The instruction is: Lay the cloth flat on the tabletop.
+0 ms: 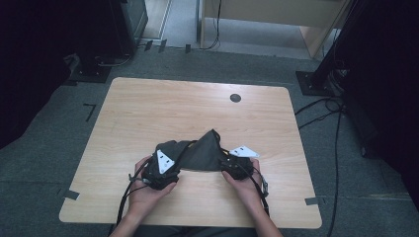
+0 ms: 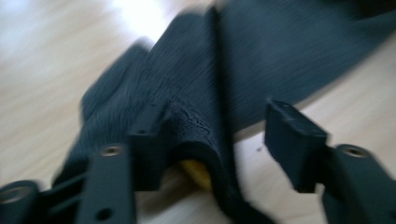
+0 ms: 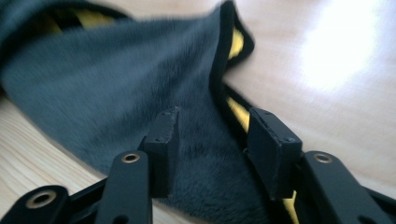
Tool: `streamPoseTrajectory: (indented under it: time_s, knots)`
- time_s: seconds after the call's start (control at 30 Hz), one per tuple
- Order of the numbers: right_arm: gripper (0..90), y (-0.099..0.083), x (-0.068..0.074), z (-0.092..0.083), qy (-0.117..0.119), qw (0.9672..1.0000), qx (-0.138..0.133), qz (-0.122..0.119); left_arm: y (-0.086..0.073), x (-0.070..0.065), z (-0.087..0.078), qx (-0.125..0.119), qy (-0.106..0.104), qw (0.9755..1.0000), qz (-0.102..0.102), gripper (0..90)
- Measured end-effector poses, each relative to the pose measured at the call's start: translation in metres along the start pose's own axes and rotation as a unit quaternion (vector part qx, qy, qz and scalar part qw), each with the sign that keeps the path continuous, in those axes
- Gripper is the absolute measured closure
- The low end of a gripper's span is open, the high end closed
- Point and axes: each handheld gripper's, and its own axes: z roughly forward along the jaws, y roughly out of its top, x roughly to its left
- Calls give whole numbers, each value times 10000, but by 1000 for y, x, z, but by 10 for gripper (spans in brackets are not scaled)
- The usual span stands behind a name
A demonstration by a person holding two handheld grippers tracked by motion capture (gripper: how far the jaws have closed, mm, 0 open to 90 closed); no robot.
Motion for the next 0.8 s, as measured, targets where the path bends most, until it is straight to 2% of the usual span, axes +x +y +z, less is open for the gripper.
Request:
streamPoseTrajectory:
  time_s: [0.03,0.07,0.1,0.17,0.2,0.27,0.37,0.47,0.53,0.57,0.6,0.63,0.7,0.73,0.8]
  knots:
    - [644,-2,1,3,27,10000,18,-12,-4,4,5,77,94,9999,43,393]
    - [644,-2,1,3,27,10000,18,-12,-4,4,5,77,94,9999,43,436]
    - [775,-2,1,2,-61,10000,22,-64,-6,7,6,42,176,9998,114,497]
    - [869,-2,0,2,-95,9999,34,-38,-7,12,5,-31,210,9997,82,661]
    - [900,-2,-2,2,-133,9999,27,-38,-7,17,3,-84,112,9999,-34,725]
    - [900,-2,-4,2,-98,9999,28,34,-8,31,-1,-192,-183,9989,-392,773]
    - [900,-1,-8,0,-262,9997,23,-9,-9,50,-9,-350,-207,9962,-773,785]
    - [900,1,-20,-5,-528,9985,-27,119,-10,67,-18,-487,-323,9921,-1106,788]
    - [900,0,-32,-8,-734,9969,-53,271,-11,78,-22,-567,-617,9869,-1377,787]
    - [900,0,-32,-8,-734,9969,-53,271,-11,78,-22,-567,-617,9869,-1377,786]
    - [900,0,-38,-13,-837,9956,-116,394,-11,85,-20,-501,-1039,9812,-1547,785]
    - [866,2,-38,-16,-718,9962,-191,455,-12,86,-19,-461,-1122,9807,-1531,784]
    - [777,6,-29,-19,-301,9982,-330,408,-13,87,-15,-420,-1106,9805,-1572,781]
    - [724,9,-20,-18,-109,9988,-358,328,-14,88,-14,-411,-1124,9792,-1641,779]
    - [621,16,0,-12,154,9989,-391,188,-15,87,-12,-406,-1105,9782,-1710,775]
